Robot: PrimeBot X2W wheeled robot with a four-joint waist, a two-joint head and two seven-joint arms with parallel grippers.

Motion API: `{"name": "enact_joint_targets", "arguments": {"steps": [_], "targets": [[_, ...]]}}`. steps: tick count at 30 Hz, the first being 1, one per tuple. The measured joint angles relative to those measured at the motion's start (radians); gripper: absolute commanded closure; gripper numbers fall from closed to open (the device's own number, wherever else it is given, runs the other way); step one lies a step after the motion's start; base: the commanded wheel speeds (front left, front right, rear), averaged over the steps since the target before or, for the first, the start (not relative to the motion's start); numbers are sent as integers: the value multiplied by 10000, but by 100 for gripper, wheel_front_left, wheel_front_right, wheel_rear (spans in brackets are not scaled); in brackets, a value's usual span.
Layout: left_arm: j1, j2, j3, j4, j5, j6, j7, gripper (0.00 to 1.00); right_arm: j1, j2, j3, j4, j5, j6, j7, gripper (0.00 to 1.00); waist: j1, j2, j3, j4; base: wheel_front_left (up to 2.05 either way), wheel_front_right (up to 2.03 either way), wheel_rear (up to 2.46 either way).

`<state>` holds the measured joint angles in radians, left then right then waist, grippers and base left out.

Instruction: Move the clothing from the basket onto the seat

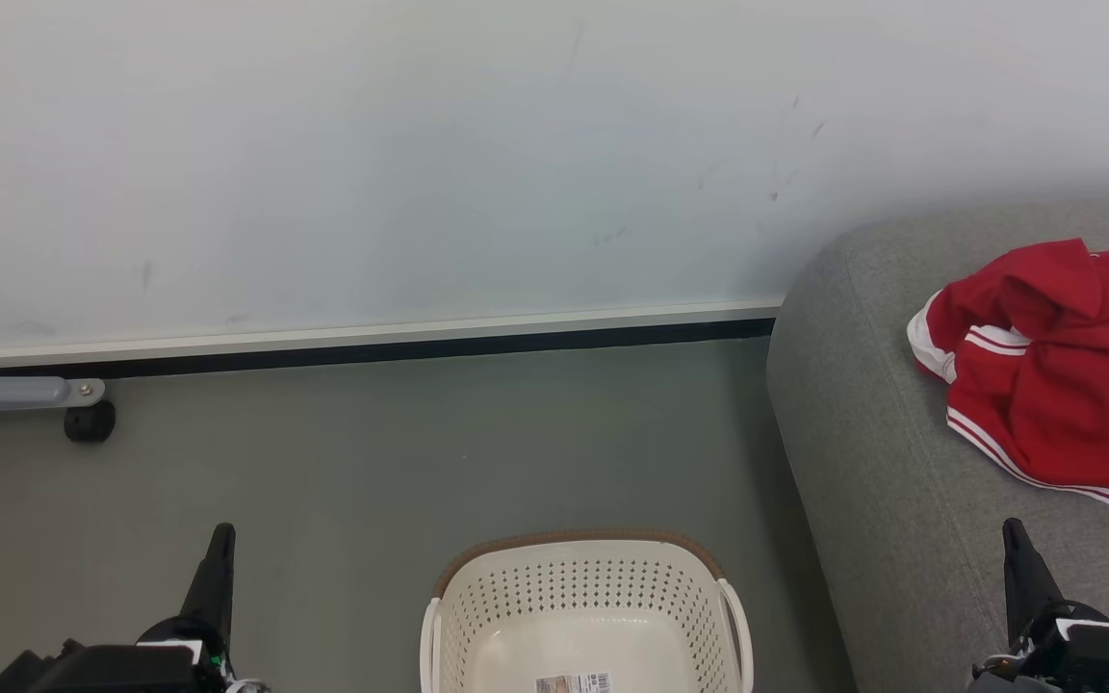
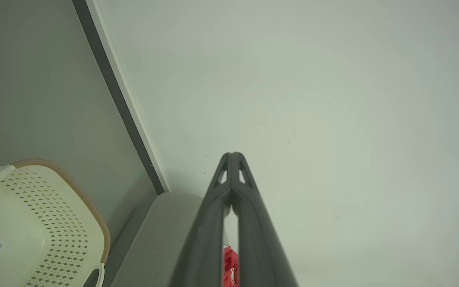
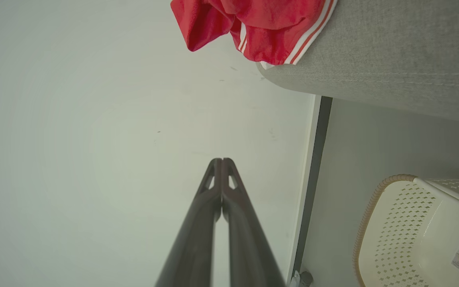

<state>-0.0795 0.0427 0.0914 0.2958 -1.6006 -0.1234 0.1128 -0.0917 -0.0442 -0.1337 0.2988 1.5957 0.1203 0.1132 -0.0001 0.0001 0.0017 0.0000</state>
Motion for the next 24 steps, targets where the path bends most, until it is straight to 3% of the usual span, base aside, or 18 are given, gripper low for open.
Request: {"name": "enact_joint_targets", "arguments": {"steps": [24], "targets": [[0, 0, -2, 0, 0, 0, 0, 100, 0, 0, 2, 0, 2, 0, 0, 100, 1, 0, 0, 0, 0, 0, 0]]}}
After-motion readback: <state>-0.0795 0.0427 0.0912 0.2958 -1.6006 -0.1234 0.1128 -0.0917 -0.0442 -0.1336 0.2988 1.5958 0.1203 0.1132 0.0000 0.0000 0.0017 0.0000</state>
